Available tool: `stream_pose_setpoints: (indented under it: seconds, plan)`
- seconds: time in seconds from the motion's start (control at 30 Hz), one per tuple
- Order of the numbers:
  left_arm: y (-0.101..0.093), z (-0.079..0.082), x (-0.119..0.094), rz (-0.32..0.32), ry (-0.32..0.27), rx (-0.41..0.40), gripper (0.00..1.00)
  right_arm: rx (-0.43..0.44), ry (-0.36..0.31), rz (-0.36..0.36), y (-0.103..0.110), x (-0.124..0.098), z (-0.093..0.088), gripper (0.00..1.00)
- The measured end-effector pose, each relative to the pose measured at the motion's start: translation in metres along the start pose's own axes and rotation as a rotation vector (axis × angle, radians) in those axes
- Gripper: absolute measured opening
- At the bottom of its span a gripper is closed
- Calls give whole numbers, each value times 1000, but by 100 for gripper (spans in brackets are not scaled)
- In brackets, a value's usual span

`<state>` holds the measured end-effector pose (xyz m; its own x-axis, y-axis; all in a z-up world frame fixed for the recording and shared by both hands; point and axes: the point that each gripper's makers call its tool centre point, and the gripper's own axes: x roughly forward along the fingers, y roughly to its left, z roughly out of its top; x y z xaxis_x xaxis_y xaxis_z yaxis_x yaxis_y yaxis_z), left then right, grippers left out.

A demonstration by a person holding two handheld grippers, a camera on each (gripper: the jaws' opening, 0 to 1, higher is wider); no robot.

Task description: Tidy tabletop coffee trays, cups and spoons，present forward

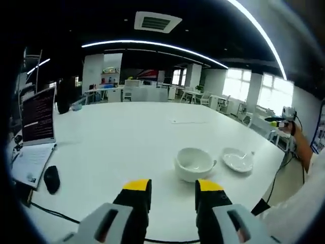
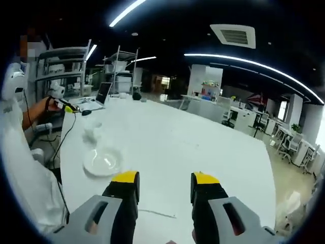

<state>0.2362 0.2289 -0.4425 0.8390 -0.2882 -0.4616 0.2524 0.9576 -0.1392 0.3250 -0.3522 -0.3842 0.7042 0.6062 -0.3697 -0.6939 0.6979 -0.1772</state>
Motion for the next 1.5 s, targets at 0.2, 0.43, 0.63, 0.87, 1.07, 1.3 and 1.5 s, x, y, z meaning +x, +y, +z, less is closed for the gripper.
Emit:
stream_pose_setpoints:
  seconds: [0.2, 0.43, 0.63, 0.87, 1.07, 1.3, 1.5]
  plan:
    - [-1, 10, 6, -14, 63, 15, 36, -33, 35, 53, 10, 27, 30, 41]
    - [-14, 19, 18, -54, 132, 43, 36, -85, 58, 119, 33, 58, 71, 40]
    - [-22, 22, 33, -90, 177, 46, 35, -111, 90, 191, 63, 91, 99, 40]
    - [-29, 29, 44, -107, 194, 54, 35, -155, 116, 277, 105, 125, 121, 40]
    - [-36, 30, 52, -107, 244, 79, 35, -174, 173, 348, 137, 151, 129, 40]
    - [-38, 26, 66, -93, 294, 85, 34, -202, 249, 426, 184, 189, 133, 40]
    - [-44, 18, 79, -92, 327, 92, 36, -218, 319, 480, 223, 223, 131, 41]
